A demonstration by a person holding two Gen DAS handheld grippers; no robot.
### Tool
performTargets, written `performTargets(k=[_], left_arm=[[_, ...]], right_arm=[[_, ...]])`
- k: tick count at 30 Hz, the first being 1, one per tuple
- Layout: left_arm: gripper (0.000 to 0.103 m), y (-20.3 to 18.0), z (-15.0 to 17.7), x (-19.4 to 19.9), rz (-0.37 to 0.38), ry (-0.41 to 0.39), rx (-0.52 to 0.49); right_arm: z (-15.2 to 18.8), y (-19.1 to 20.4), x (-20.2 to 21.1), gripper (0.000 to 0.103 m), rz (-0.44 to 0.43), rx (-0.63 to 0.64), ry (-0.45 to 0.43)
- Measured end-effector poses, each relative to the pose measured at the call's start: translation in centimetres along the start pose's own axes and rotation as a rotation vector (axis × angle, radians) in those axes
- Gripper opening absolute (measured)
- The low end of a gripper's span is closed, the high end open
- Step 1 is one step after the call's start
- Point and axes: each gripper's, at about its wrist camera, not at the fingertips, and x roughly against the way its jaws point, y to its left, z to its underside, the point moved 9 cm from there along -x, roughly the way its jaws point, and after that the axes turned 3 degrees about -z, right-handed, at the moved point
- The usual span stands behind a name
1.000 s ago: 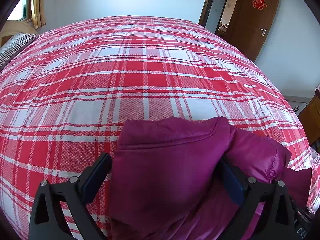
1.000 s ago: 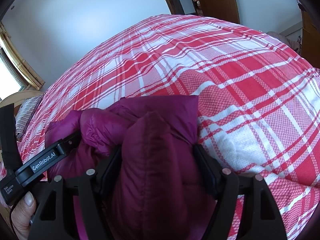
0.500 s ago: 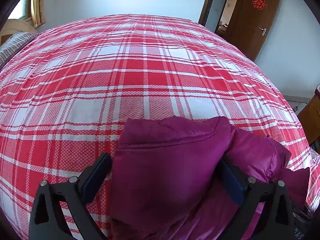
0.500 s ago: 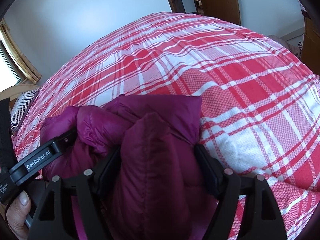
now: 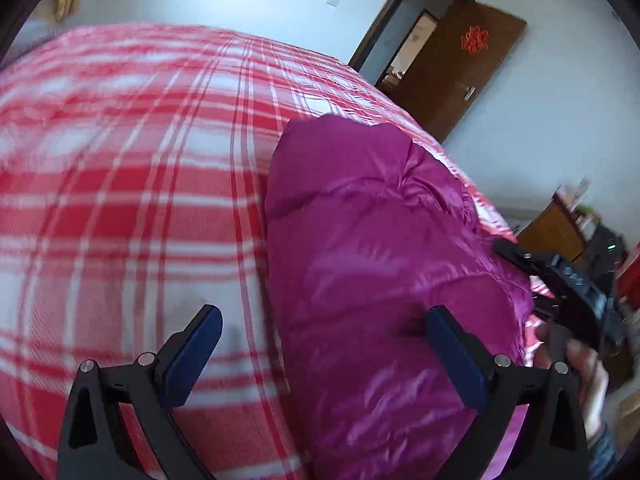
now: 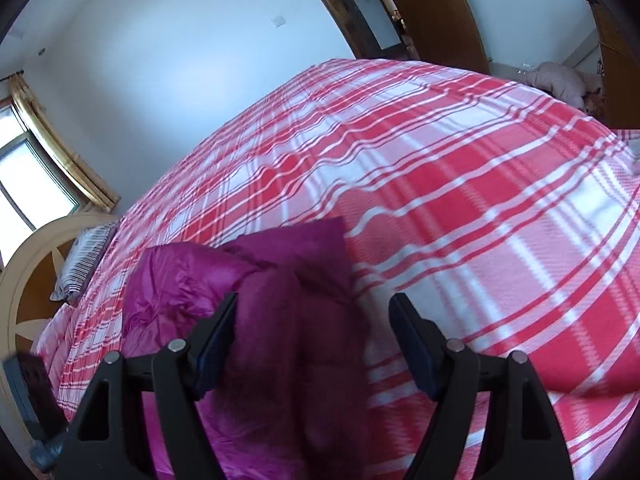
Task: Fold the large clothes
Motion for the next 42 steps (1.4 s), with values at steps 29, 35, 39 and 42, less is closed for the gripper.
performTargets(k=[29, 35, 39, 42], left_arm=[[0.035, -2.8, 0.2, 8.8, 0.074, -0.169, -0.139], [0.034, 0.0, -0.5, 13.0, 0.042, -0.236, -0.109], [0.034, 2.5, -0.9, 15.3, 0.008, -0.274, -0.100], [0.034, 5.0, -1.2, 16.9, -0.012, -0.296, -0.080]], right_arm=[[0.8, 7.8, 0.0, 0.018, -0.325, -0.010, 0.121], [1.1, 12.5, -1.4, 0.017, -0.382, 0.032, 0.142], [1.6, 15.9, -2.5, 0.017, -0.424, 0.044, 0.160], [1.9, 18.3, -3.4, 0.017, -0.454, 0.060, 0.178]])
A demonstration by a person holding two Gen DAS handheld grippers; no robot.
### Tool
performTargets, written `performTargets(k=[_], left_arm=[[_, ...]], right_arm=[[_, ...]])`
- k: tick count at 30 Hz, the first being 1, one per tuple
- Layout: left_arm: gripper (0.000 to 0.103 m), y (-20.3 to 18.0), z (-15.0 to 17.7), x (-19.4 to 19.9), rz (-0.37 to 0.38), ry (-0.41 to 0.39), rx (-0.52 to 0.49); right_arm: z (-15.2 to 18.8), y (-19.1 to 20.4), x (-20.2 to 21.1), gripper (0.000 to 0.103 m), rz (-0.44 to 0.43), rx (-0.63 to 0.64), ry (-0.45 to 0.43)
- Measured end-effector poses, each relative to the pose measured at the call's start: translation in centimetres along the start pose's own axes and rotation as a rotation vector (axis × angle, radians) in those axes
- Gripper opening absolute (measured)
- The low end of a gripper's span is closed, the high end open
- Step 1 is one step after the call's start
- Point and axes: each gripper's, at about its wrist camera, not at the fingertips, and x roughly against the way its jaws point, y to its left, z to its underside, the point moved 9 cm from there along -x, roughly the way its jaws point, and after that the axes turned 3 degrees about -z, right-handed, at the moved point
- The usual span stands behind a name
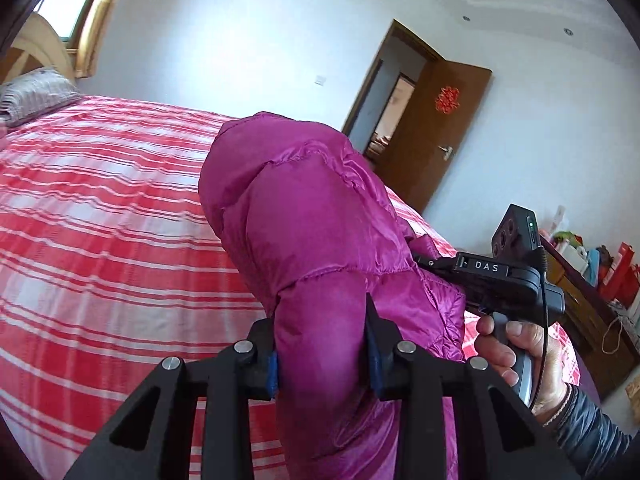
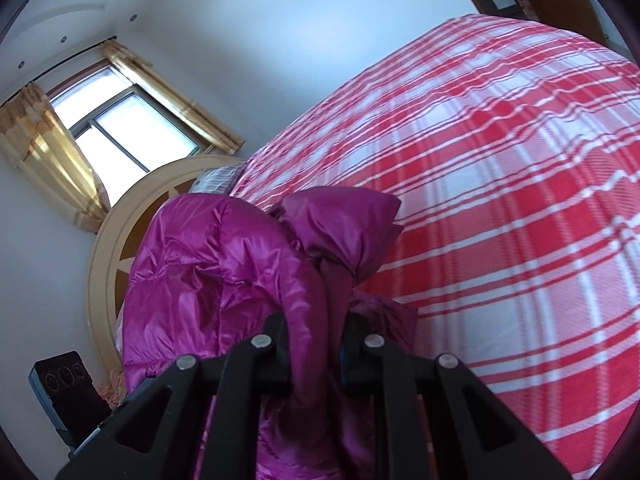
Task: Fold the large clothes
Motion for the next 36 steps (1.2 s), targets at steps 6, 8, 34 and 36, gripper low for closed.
performTargets(k=[6, 8, 34, 36], left_arm=[[0.034, 4.6, -0.9, 1.8, -0.065, -0.038, 0.046], [0.034, 6.4, -1.0, 2.6, -0.093, -0.045, 0.062], [0.034, 20.8, 1.2, 7.1, -0.288, -0.062, 0.183], [0.037, 21.4, 1.8, 7.1, -0.304, -0.042, 0.203]], right_arm=[[-0.4, 4.0, -4.7, 0.017, -0.048, 0.043, 0.054], [-0.4, 5.2, -6.0, 0.017, -0.060, 0.056, 0.073], [3.8, 14.3, -19.6, 0.017, -0.102, 0.190, 0.322], [4.2, 14.5, -20.1, 0.017, -0.097, 0.196, 0.333]])
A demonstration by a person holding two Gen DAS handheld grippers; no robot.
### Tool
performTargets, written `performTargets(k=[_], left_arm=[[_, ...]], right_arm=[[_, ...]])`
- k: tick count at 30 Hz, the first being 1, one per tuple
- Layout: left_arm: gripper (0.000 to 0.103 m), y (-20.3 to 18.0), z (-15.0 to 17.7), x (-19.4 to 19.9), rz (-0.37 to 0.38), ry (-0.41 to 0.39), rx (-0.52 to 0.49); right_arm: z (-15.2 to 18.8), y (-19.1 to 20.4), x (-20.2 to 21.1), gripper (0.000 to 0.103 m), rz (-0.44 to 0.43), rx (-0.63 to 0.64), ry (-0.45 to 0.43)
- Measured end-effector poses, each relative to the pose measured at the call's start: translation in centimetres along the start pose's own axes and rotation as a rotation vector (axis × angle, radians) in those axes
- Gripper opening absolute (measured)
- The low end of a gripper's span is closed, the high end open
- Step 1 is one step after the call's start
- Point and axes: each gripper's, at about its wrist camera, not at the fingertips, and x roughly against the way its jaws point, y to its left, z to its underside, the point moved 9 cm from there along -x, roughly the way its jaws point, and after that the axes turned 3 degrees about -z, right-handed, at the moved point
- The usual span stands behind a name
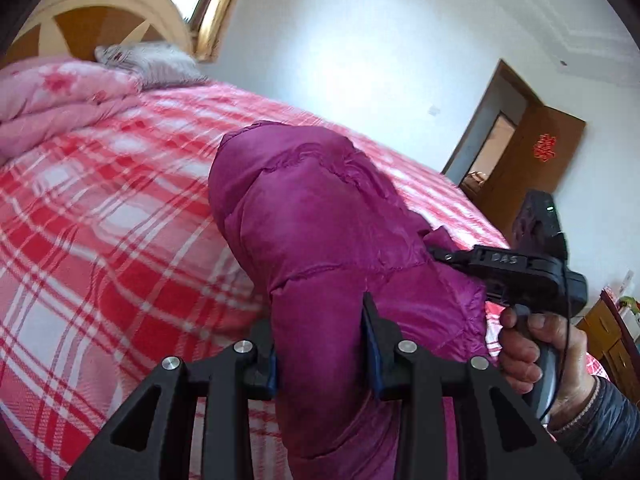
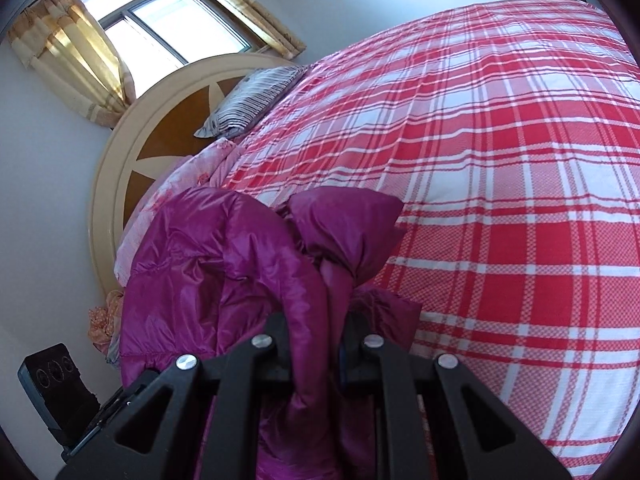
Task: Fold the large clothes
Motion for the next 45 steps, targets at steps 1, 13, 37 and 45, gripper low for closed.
performTargets(k=[1, 13, 37, 45], left_arm=[[0.042, 0.6, 0.5, -0.3, -0.014, 0.017, 0.008], [0.075, 3.2, 2.4, -1.2, -0.102, 0.034, 0.020], [0.086, -4.5, -5.0, 12.5, -0.178, -0.276, -0.177], [0.087, -6.3, -5.1, 13.6, -0.166, -0.302, -0.213]], right_arm=[[0.1, 0.0, -0.3, 0.017, 0.003, 0.000, 0.006], [1.7, -2.0, -2.8, 0.018, 0.059, -0.033, 0.086], [2.0, 2.3, 14.7, 0.091, 0.334, 0.173, -0.247], [2.5, 5.0, 18.4, 0.095, 0.347, 0.238, -0.321]])
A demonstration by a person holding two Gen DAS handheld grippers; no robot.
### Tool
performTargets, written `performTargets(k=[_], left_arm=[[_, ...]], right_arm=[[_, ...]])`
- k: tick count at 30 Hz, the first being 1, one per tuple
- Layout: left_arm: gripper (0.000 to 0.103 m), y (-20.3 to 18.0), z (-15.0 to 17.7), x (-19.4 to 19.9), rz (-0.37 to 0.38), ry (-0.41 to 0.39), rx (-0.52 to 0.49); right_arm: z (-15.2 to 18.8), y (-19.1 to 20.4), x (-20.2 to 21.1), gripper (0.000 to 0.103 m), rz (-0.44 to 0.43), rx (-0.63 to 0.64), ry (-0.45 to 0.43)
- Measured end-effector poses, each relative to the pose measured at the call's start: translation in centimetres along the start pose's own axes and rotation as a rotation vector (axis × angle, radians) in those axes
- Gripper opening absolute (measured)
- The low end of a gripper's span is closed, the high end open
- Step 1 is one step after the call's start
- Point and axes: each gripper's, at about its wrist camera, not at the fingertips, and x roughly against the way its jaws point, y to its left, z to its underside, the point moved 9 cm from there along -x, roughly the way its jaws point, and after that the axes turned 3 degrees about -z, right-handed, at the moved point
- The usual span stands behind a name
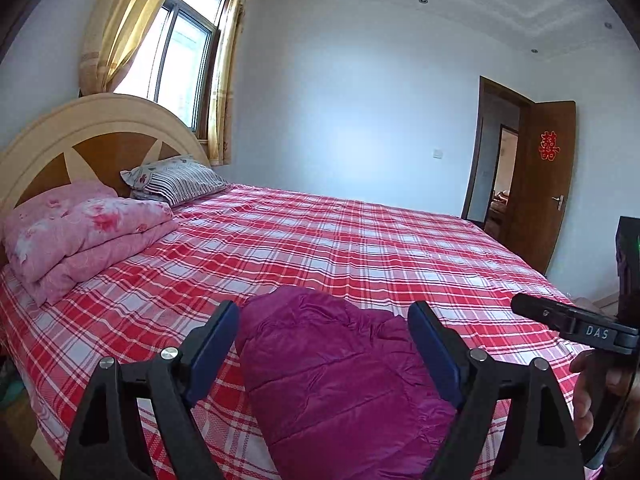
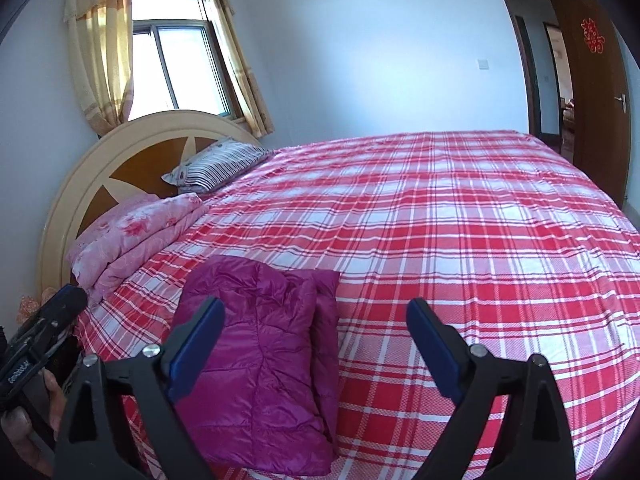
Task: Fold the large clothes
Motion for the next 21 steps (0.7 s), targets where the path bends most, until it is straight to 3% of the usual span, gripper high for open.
performTargets(k=[21], left_arm=[[0.087, 0.1, -0.3, 0.5, 0.006, -0.012, 0.010]], right_arm=[[-0.9, 1.4, 2.7, 0.096, -0.009, 0.040, -0.051]])
